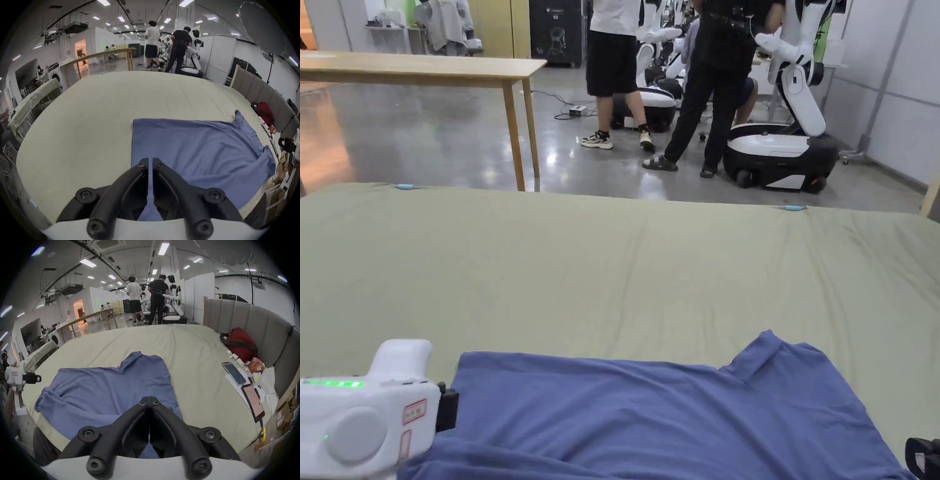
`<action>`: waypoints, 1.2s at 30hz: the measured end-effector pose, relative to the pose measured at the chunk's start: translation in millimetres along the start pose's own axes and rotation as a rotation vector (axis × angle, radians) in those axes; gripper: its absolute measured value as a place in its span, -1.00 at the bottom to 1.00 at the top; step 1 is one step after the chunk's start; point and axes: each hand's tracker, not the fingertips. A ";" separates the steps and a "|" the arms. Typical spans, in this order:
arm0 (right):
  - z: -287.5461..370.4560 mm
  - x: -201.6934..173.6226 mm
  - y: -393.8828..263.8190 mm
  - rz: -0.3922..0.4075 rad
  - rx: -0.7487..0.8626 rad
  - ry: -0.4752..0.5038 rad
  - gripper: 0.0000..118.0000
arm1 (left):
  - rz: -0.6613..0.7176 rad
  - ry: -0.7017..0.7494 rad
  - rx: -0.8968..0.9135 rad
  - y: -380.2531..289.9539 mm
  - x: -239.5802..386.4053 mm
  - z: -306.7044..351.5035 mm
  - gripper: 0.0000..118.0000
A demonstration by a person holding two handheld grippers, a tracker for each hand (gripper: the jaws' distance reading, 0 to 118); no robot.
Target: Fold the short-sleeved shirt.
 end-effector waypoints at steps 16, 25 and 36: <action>-68.7 25.7 17.5 0.014 -0.088 -0.020 -1.00 | -0.014 0.092 -0.262 62.4 -1.1 -159.9 0.78; -103.1 51.6 43.2 -0.015 -0.149 -0.032 -1.00 | -0.023 0.000 -0.222 65.5 13.6 -139.6 -0.97; -207.1 59.6 86.1 -0.051 -0.388 0.085 0.97 | -0.028 0.019 -0.232 62.0 19.5 -137.8 -0.97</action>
